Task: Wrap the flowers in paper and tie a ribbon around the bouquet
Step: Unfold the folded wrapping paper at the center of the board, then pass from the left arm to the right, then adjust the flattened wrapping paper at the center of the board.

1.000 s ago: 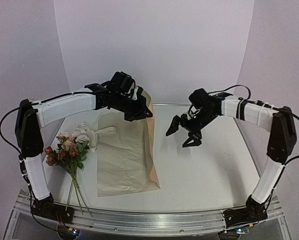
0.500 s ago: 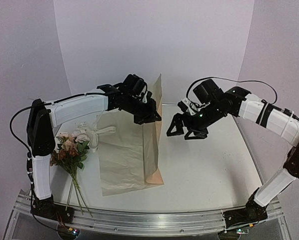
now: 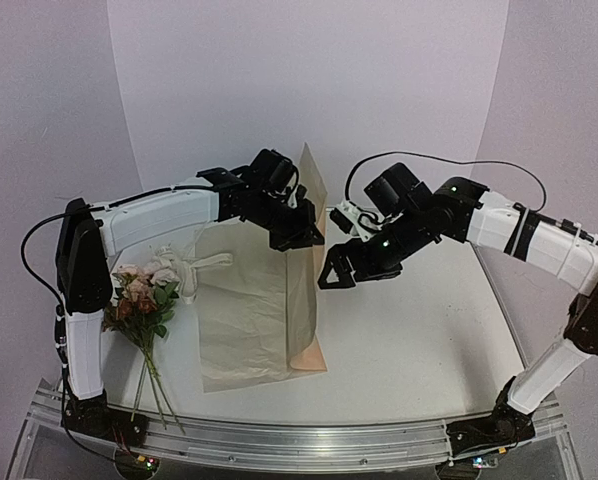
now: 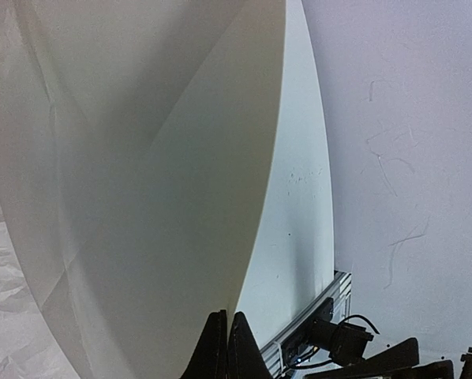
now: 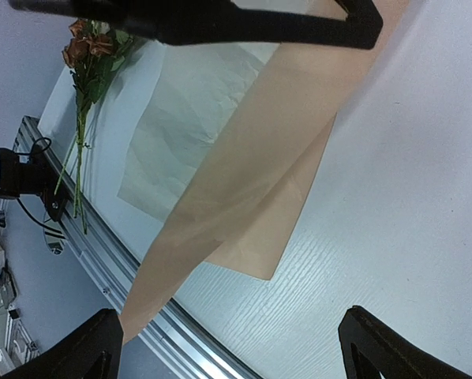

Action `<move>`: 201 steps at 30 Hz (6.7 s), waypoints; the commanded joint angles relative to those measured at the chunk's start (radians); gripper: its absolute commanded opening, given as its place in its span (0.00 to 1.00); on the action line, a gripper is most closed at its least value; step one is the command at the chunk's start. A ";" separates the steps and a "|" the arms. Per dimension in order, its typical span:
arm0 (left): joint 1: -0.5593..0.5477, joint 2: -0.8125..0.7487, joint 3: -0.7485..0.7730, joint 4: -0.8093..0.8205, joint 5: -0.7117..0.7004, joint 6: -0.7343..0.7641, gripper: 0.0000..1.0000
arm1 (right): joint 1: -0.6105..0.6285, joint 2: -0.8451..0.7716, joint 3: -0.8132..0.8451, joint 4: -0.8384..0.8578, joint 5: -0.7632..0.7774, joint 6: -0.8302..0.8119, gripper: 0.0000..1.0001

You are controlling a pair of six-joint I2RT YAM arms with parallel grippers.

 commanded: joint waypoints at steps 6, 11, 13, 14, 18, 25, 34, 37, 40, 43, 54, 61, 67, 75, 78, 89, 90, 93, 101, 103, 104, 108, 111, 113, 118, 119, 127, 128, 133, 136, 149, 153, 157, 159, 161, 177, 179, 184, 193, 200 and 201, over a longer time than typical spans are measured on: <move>-0.019 0.012 0.064 -0.022 -0.032 0.019 0.00 | 0.032 0.096 0.114 0.019 0.109 -0.032 0.98; -0.020 0.016 0.075 -0.016 -0.036 0.014 0.00 | 0.055 0.169 0.159 -0.001 0.170 -0.019 0.98; -0.020 0.015 0.077 -0.016 -0.040 0.015 0.00 | 0.058 0.177 0.154 -0.002 0.196 -0.004 0.93; -0.020 0.014 0.077 -0.018 -0.043 0.017 0.00 | 0.058 0.179 0.151 -0.002 0.207 0.002 0.88; -0.019 -0.004 0.055 -0.036 -0.085 0.038 0.06 | 0.058 0.156 0.123 -0.012 0.244 0.008 0.47; -0.011 -0.037 0.020 -0.016 -0.127 0.070 0.35 | 0.056 0.116 0.086 -0.045 0.268 0.024 0.00; 0.042 -0.259 -0.304 0.137 -0.197 0.049 0.86 | -0.039 0.132 0.078 -0.111 0.318 0.111 0.00; 0.075 -0.300 -0.430 0.185 -0.178 0.034 0.90 | -0.093 0.150 0.079 -0.135 0.334 0.140 0.00; 0.108 -0.302 -0.541 0.260 -0.122 0.019 0.90 | -0.143 0.156 0.056 -0.148 0.350 0.155 0.00; 0.129 -0.256 -0.597 0.304 -0.069 0.028 0.89 | -0.181 0.155 0.011 -0.149 0.363 0.155 0.00; 0.176 -0.121 -0.610 0.316 0.003 0.075 0.88 | -0.231 0.034 -0.329 -0.142 0.590 0.286 0.00; 0.199 -0.078 -0.565 0.258 0.039 0.119 0.88 | -0.100 -0.240 -0.781 0.062 0.662 0.669 0.00; 0.222 -0.207 -0.628 0.174 -0.069 0.113 0.91 | 0.105 -0.213 -0.804 0.170 0.683 0.777 0.00; 0.250 -0.326 -0.789 0.161 -0.052 0.077 0.90 | 0.078 -0.191 -0.781 0.200 0.596 0.658 0.38; 0.236 -0.333 -0.795 0.119 -0.090 0.060 0.90 | -0.015 -0.223 -0.788 0.171 0.487 0.574 0.63; 0.263 -0.207 -0.743 0.182 -0.206 0.238 0.71 | -0.316 -0.125 -0.782 0.256 0.089 0.344 0.90; 0.268 -0.189 -0.741 0.199 -0.191 0.250 0.68 | -0.332 -0.118 -0.784 0.263 0.079 0.343 0.91; 0.273 -0.147 -0.719 0.219 -0.176 0.275 0.63 | -0.370 -0.098 -0.793 0.287 0.053 0.342 0.91; 0.289 -0.105 -0.683 0.247 -0.135 0.310 0.46 | -0.386 -0.058 -0.868 0.395 0.023 0.378 0.87; 0.289 -0.087 -0.665 0.240 -0.126 0.317 0.36 | -0.386 -0.061 -0.891 0.408 0.034 0.392 0.82; 0.290 -0.078 -0.656 0.235 -0.129 0.321 0.31 | -0.385 -0.066 -0.907 0.414 0.043 0.400 0.79; 0.299 -0.043 -0.605 0.206 -0.150 0.338 0.08 | -0.385 -0.090 -0.954 0.437 0.061 0.441 0.65; 0.313 -0.016 -0.545 0.173 -0.179 0.359 0.00 | -0.385 -0.116 -0.991 0.444 0.083 0.474 0.53; 0.324 0.009 -0.478 0.145 -0.202 0.394 0.00 | -0.380 -0.141 -1.035 0.482 0.091 0.522 0.46; 0.356 0.105 -0.277 0.086 -0.215 0.547 0.00 | -0.235 -0.187 -1.091 0.575 0.183 0.662 0.34; 0.361 0.125 -0.236 0.074 -0.211 0.591 0.00 | -0.178 -0.191 -1.087 0.591 0.222 0.690 0.34; 0.379 0.254 -0.001 0.042 -0.141 0.989 0.00 | 0.107 -0.113 -0.960 0.662 0.325 0.709 0.66; 0.381 0.267 0.018 0.033 -0.138 1.022 0.00 | 0.107 -0.132 -0.967 0.638 0.338 0.692 0.73; 0.387 0.291 0.094 -0.010 -0.116 1.156 0.00 | 0.103 -0.294 -0.995 0.398 0.445 0.572 0.93; 0.396 0.292 0.128 -0.023 -0.104 1.218 0.00 | 0.063 -0.421 -1.004 0.219 0.513 0.478 0.98; 0.400 0.305 0.199 0.037 0.051 1.351 0.00 | -0.275 -0.329 -0.751 0.207 0.173 0.175 0.96; 0.398 0.310 0.197 0.095 0.093 1.357 0.00 | -0.287 -0.140 -0.581 0.287 0.090 0.127 0.85; 0.398 0.305 0.185 0.145 0.112 1.356 0.00 | -0.269 0.037 -0.430 0.350 0.046 0.148 0.67; 0.398 0.301 0.174 0.170 0.148 1.360 0.00 | -0.232 0.114 -0.351 0.353 0.088 0.140 0.58; 0.395 0.302 0.171 0.191 0.163 1.354 0.00 | -0.196 0.181 -0.279 0.349 0.120 0.135 0.52; 0.381 0.282 0.166 0.188 0.211 1.325 0.00 | 0.001 0.468 -0.043 0.293 0.250 0.149 0.38; 0.381 0.275 0.157 0.189 0.207 1.332 0.00 | 0.024 0.462 -0.082 0.313 0.281 0.167 0.35; 0.381 0.270 0.153 0.190 0.197 1.338 0.00 | 0.077 0.484 -0.089 0.312 0.340 0.200 0.29; 0.383 0.279 0.164 0.218 0.119 1.305 0.00 | 0.147 0.522 -0.064 0.306 0.417 0.363 0.23; 0.384 0.266 0.137 0.276 0.050 1.254 0.05 | 0.152 0.580 0.062 0.290 0.363 0.436 0.26; 0.384 0.265 0.140 0.278 0.045 1.247 0.08 | 0.151 0.575 0.070 0.287 0.363 0.435 0.27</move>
